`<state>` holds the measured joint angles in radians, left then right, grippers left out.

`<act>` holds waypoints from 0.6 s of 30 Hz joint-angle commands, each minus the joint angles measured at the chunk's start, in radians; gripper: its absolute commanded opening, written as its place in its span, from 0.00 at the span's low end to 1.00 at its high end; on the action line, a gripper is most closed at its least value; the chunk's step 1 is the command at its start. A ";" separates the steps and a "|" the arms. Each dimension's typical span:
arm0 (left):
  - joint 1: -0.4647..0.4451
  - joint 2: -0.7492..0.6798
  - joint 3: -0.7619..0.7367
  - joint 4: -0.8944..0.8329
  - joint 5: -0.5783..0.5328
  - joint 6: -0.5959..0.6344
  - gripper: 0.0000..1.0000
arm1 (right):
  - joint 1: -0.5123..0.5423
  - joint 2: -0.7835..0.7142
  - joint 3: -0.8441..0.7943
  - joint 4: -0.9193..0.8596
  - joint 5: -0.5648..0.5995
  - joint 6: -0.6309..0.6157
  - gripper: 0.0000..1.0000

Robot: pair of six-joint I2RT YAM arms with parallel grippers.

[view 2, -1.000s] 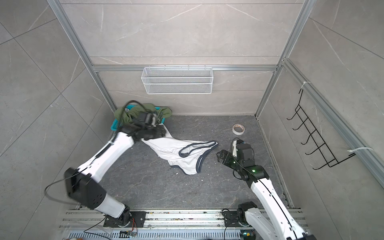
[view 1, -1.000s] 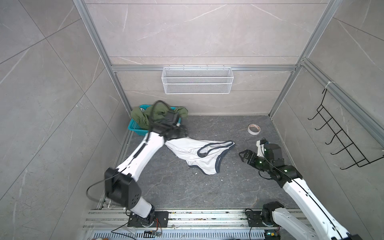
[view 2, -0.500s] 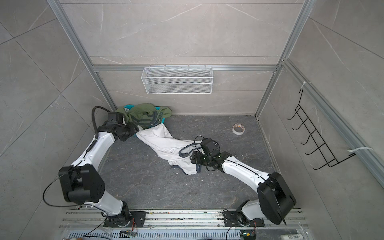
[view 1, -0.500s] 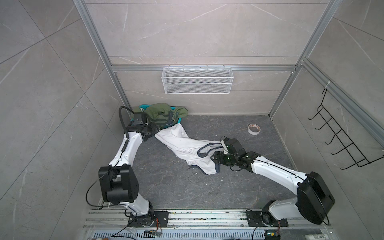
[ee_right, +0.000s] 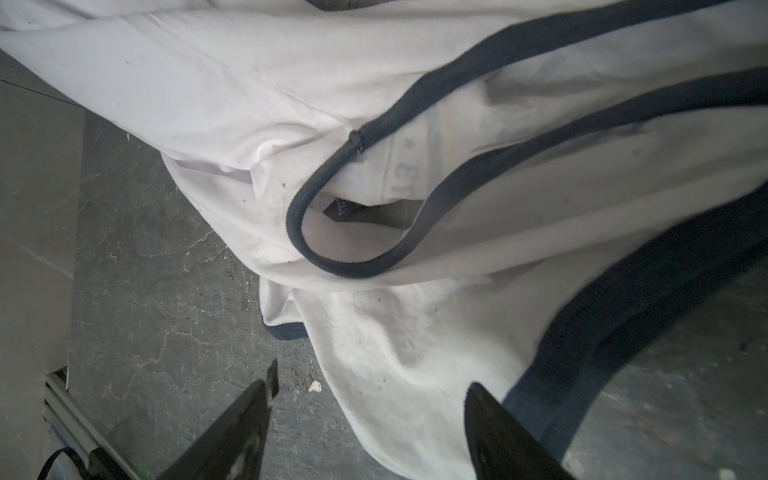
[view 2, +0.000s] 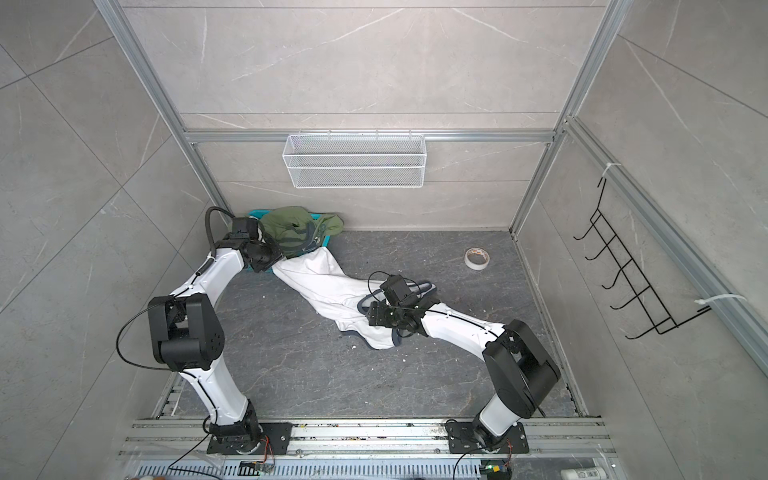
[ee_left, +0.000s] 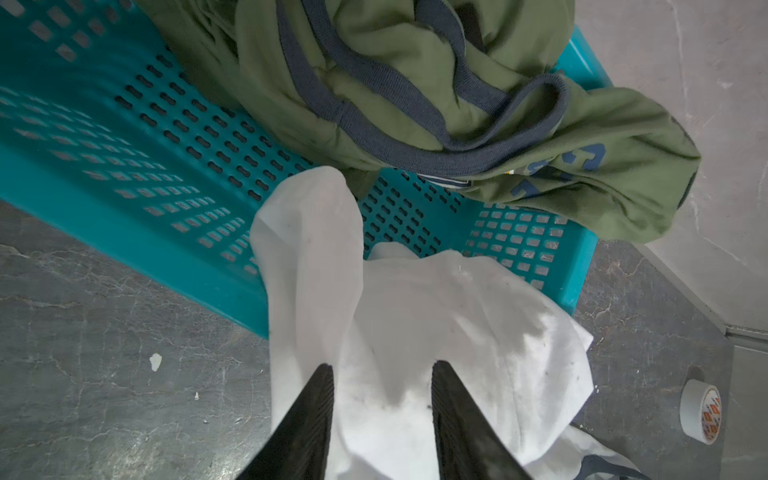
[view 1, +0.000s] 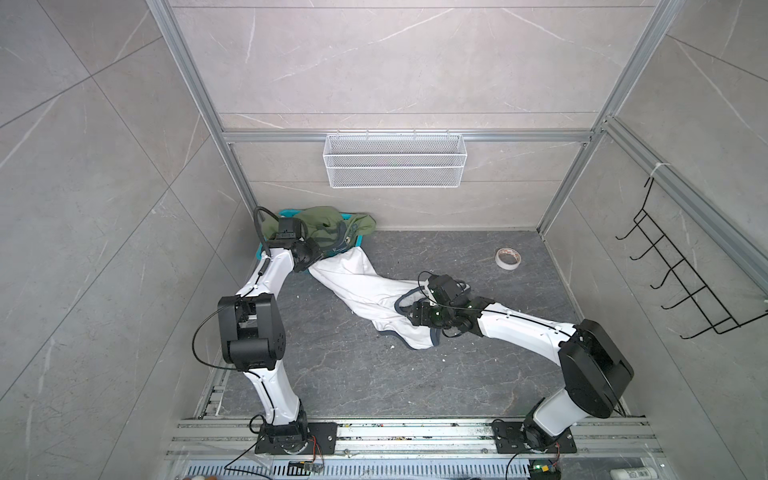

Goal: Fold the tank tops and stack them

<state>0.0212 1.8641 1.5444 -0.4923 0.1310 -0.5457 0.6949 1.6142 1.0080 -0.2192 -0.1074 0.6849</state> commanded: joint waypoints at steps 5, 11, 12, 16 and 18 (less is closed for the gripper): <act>-0.002 0.022 0.030 -0.025 -0.021 0.001 0.44 | 0.005 0.000 0.011 -0.014 0.044 -0.008 0.75; -0.002 0.045 0.037 -0.034 -0.020 0.006 0.31 | 0.005 -0.012 -0.006 -0.016 0.052 -0.004 0.75; -0.002 0.050 0.041 -0.035 -0.014 0.006 0.28 | 0.005 -0.014 -0.009 -0.017 0.054 -0.003 0.75; -0.005 0.055 0.050 -0.035 0.002 0.001 0.12 | 0.006 -0.021 -0.011 -0.025 0.065 -0.005 0.75; -0.010 0.048 0.052 -0.034 0.006 0.000 0.04 | 0.005 -0.023 -0.013 -0.032 0.072 -0.008 0.75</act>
<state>0.0200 1.9110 1.5616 -0.5079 0.1143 -0.5480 0.6949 1.6138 1.0069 -0.2203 -0.0631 0.6849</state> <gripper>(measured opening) 0.063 0.749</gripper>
